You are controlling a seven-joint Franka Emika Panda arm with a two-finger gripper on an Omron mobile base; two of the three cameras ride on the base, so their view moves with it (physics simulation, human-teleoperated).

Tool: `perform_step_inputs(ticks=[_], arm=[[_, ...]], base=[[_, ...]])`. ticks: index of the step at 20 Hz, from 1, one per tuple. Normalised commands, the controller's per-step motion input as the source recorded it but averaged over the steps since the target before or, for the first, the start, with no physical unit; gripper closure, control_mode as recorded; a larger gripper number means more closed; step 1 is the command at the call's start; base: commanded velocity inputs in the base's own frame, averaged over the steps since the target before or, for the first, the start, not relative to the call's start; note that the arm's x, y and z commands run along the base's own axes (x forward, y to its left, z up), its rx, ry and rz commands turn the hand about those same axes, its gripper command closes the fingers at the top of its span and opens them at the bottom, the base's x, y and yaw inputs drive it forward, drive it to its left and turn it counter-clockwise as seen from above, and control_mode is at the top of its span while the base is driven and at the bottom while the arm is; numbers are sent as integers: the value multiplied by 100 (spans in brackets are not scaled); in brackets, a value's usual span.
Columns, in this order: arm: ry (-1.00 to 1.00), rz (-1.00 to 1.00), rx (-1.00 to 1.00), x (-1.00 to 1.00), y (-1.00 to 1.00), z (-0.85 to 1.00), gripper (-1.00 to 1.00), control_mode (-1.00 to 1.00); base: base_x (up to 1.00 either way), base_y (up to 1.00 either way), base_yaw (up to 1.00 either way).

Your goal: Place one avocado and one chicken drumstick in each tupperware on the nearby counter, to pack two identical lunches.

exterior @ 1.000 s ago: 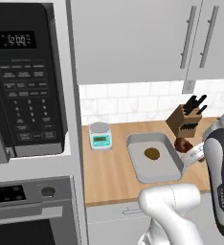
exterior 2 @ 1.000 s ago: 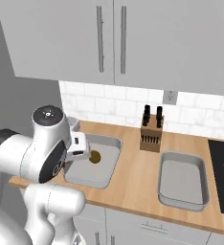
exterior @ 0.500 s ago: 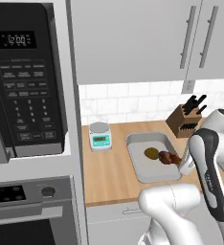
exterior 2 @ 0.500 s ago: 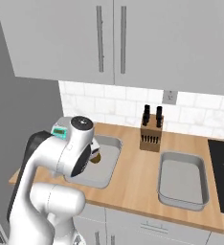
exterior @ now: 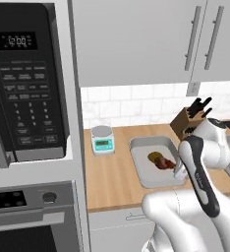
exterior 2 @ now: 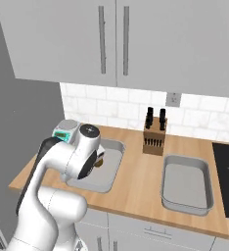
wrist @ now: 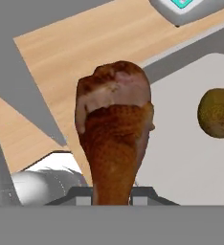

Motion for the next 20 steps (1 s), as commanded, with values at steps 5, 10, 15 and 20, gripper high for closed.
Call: perform_step_inputs(ticks=[5,10,15,20], arm=[[0,6,0,42,0,-44,100,-100],[0,5,0,38,0,-44,100,-100],[0,3,0,43,-2,-41,100,-100],[0,0,0,35,-7,-23,-100,-100]], base=[[0,0,0],[0,0,0],[0,0,0],[0,0,0]])
